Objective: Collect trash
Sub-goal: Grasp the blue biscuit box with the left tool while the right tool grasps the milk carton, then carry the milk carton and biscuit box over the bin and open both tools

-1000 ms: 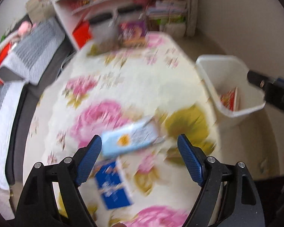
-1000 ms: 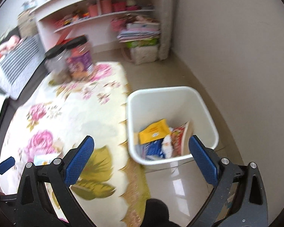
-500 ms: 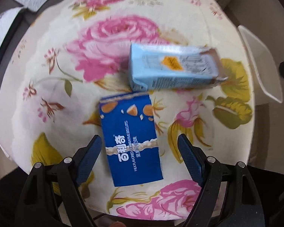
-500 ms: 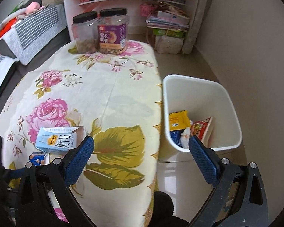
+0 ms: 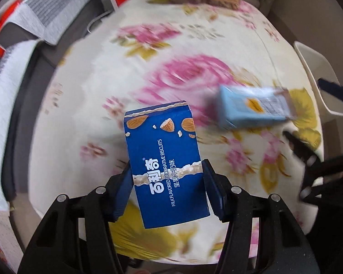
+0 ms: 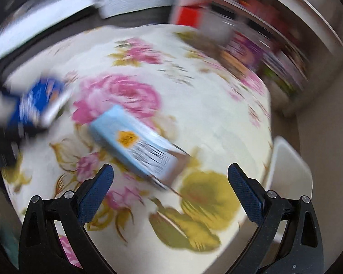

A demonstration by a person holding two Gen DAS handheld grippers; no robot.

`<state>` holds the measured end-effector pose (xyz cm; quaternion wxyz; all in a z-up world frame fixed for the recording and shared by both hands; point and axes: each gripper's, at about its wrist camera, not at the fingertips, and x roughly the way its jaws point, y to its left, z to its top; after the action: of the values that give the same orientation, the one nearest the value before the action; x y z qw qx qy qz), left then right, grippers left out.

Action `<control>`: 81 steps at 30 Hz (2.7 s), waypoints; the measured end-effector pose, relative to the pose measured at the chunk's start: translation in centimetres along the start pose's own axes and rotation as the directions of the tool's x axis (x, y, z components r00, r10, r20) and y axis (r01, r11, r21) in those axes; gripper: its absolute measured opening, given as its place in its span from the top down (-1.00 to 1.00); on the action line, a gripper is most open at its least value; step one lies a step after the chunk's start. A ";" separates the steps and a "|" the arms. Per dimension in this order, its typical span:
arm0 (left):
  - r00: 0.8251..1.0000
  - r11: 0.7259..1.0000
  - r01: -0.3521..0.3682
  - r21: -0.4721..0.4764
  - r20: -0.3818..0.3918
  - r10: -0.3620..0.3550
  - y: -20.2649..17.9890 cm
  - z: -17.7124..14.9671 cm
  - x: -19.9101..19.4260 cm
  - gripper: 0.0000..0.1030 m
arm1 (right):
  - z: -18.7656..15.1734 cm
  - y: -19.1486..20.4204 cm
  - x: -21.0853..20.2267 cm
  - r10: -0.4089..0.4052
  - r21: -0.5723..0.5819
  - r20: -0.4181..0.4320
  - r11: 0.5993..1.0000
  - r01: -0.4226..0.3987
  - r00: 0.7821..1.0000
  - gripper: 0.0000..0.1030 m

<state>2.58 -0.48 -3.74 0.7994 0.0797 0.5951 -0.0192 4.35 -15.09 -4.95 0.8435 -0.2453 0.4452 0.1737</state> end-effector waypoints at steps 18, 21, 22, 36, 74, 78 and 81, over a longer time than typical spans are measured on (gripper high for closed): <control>0.991 0.977 0.101 -0.189 0.110 -0.081 7.4 5.7 2.4 -0.12 | 7.0 0.1 6.7 0.157 0.092 -0.103 0.985 -0.148 0.982 -0.14; 0.986 0.963 0.110 -0.246 0.152 -0.074 8.6 6.8 2.0 -0.12 | 8.9 -0.2 6.0 0.143 0.143 -0.032 0.980 -0.137 0.989 -0.14; 0.983 0.958 0.109 -0.267 0.172 -0.064 8.9 7.2 1.8 -0.12 | 9.6 -0.4 5.7 0.136 0.166 -0.002 0.977 -0.134 0.991 -0.14; 0.908 0.933 -0.015 -0.358 0.386 0.162 7.4 8.9 -2.2 -0.12 | 12.2 -3.5 0.1 -0.087 0.385 0.250 0.923 -0.017 0.964 -0.13; 0.826 0.969 0.018 -0.245 0.550 0.123 -9.1 11.5 -9.0 -0.12 | 1.0 -17.8 -8.6 -0.305 0.647 0.281 0.761 0.055 0.910 -0.05; 0.823 0.979 0.021 -0.201 0.560 0.097 -11.6 12.1 -9.3 -0.12 | -0.8 -19.8 -8.9 -0.339 0.682 0.241 0.726 0.090 0.909 -0.05; 0.822 0.986 0.028 -0.167 0.566 0.073 -13.6 12.7 -9.6 -0.12 | -2.6 -21.9 -8.8 -0.354 0.721 0.197 0.684 0.109 0.914 -0.05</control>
<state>10.09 -16.43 7.53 0.9445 0.0097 0.3278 0.0175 9.05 -35.21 6.85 0.9486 0.0669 0.2990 -0.0788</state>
